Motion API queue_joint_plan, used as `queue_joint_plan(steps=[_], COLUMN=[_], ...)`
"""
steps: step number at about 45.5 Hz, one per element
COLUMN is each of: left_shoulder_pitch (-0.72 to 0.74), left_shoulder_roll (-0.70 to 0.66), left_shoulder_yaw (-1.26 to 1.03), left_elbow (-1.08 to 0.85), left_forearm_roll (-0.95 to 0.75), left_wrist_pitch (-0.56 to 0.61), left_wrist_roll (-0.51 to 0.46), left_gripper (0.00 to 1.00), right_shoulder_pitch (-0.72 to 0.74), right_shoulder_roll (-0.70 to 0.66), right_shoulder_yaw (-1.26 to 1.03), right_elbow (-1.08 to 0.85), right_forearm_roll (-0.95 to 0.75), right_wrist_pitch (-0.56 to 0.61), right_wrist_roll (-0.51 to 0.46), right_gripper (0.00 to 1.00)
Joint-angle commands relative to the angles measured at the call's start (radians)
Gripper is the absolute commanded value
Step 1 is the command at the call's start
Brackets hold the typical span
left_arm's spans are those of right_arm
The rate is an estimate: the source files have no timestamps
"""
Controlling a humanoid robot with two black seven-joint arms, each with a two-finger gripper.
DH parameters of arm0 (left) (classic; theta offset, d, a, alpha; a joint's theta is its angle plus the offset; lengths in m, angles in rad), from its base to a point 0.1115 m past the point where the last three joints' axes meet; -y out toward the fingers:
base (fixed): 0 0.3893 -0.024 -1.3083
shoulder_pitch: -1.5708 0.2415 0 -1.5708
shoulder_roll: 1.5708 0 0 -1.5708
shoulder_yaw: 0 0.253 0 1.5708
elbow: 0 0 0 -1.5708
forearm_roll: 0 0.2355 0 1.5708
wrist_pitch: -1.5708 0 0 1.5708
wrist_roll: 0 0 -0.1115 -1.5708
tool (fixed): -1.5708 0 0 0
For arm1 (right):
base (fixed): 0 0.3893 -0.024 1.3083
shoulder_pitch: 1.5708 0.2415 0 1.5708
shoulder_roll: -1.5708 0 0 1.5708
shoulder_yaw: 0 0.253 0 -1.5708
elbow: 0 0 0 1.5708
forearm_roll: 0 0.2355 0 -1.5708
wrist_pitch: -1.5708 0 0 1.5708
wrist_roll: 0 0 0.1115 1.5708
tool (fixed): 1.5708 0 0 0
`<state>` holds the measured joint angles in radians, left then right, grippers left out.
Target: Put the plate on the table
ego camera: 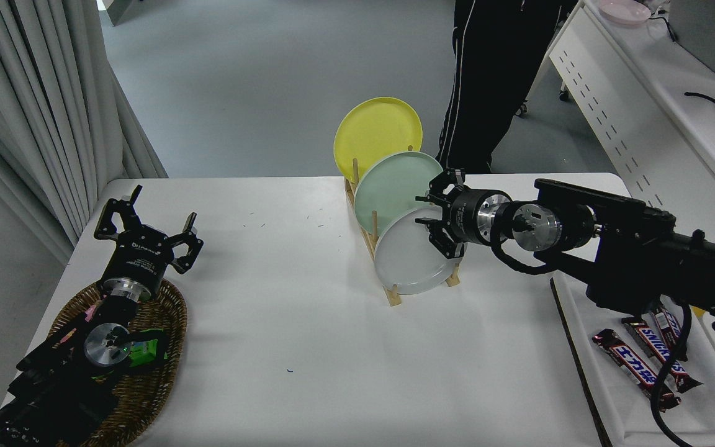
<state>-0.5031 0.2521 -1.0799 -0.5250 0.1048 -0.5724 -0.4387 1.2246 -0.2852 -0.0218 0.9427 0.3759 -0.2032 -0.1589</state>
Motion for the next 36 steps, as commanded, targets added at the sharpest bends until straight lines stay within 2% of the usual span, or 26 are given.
queue_joint_plan(steps=[1,6,14,27,36], left_shoulder_pitch=[0.000,0.000,0.000,0.000,0.000], left_shoulder_roll=[-0.001,-0.001,0.001,-0.001,-0.001], left_shoulder_yaw=[0.000,0.000,0.000,0.000,0.000], left_elbow=[0.000,-0.001,0.000,-0.001,-0.001], left_forearm_roll=[-0.001,-0.001,0.001,0.001,-0.001], left_wrist_pitch=[0.000,0.000,0.000,0.000,0.000], left_wrist_roll=[0.000,0.000,0.000,0.000,0.000], left_gripper=[1.00,1.00,1.00,1.00,1.00], right_shoulder_pitch=[0.004,0.004,0.004,0.004,0.006], right_shoulder_roll=[0.001,0.003,0.003,0.006,0.009], right_shoulder_yaw=[0.000,0.000,0.000,0.000,0.000], right_elbow=[-0.007,-0.010,-0.010,-0.022,-0.031], right_forearm_roll=[0.000,0.000,0.000,0.000,0.000], right_wrist_pitch=[-0.001,-0.001,-0.001,-0.001,-0.001], right_wrist_roll=[-0.001,-0.001,-0.004,-0.005,-0.005], right_gripper=[0.35,0.28,0.27,0.20,0.19])
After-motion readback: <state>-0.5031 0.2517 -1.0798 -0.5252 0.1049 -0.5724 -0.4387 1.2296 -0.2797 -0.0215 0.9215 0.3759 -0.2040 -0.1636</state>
